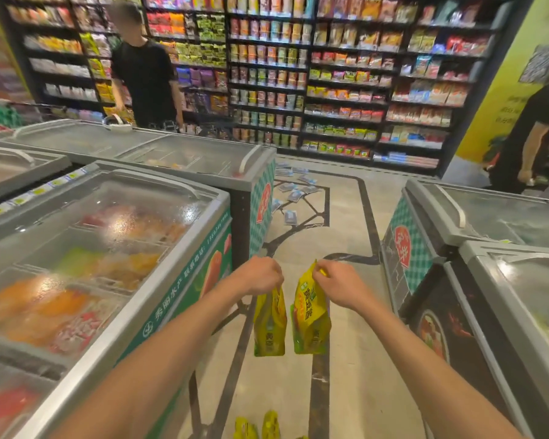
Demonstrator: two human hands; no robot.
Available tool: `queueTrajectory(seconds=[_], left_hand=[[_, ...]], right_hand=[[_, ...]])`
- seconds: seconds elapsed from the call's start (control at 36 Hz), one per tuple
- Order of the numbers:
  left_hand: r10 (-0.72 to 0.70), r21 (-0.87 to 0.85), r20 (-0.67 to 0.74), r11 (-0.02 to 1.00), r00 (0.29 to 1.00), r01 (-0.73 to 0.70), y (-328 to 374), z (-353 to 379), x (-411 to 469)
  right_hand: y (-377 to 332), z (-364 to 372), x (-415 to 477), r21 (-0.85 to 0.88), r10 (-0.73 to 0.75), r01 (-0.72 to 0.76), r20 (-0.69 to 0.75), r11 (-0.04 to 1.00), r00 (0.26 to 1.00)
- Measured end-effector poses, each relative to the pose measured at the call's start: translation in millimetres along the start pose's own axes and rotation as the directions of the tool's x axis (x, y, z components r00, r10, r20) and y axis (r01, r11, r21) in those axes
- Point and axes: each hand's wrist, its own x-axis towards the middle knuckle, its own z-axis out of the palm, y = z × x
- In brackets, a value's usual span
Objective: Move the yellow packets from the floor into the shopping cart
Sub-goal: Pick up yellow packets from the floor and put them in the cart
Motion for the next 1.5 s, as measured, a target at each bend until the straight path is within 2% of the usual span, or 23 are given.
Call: queueTrajectory(seconds=[0.25, 0.39, 0.64, 0.78, 0.97, 1.22, 1.33, 1.5], left_hand=[[-0.129, 0.016, -0.062, 0.991, 0.990, 0.130, -10, -16, -24], [-0.155, -0.078, -0.109, 0.986, 0.982, 0.147, -1, -18, -53], [-0.406, -0.245, -0.220, 0.903, 0.887, 0.352, -9, -4, -117], [-0.525, -0.329, -0.277, 0.839, 0.805, 0.433, -13, 14, -166], [-0.730, -0.455, -0.291, 0.674, 0.618, 0.582, -24, 40, -249], [-0.882, -0.552, -0.292, 0.472, 0.371, 0.688, -21, 78, -389], [-0.938, -0.640, -0.263, 0.345, 0.225, 0.687, -18, 103, -452], [-0.965, -0.755, -0.258, 0.172, -0.045, 0.633, -12, 146, -555]], right_hand=[[-9, -4, -1, 0.085, -0.106, 0.103, 0.025, 0.991, 0.994], [-24, -7, -1, 0.079, -0.225, 0.218, 0.090, 0.973, 0.970], [-60, 2, -8, 0.129, -0.450, 0.433, 0.185, 0.892, 0.873], [-88, 17, -20, 0.143, -0.579, 0.563, 0.272, 0.814, 0.769], [-144, 48, -56, 0.231, -0.696, 0.666, 0.377, 0.709, 0.611], [-223, 94, -151, 0.394, -0.843, 0.774, 0.434, 0.495, 0.318], [-258, 115, -202, 0.441, -0.875, 0.803, 0.443, 0.401, 0.193], [-315, 153, -287, 0.484, -0.885, 0.840, 0.466, 0.243, -0.012]])
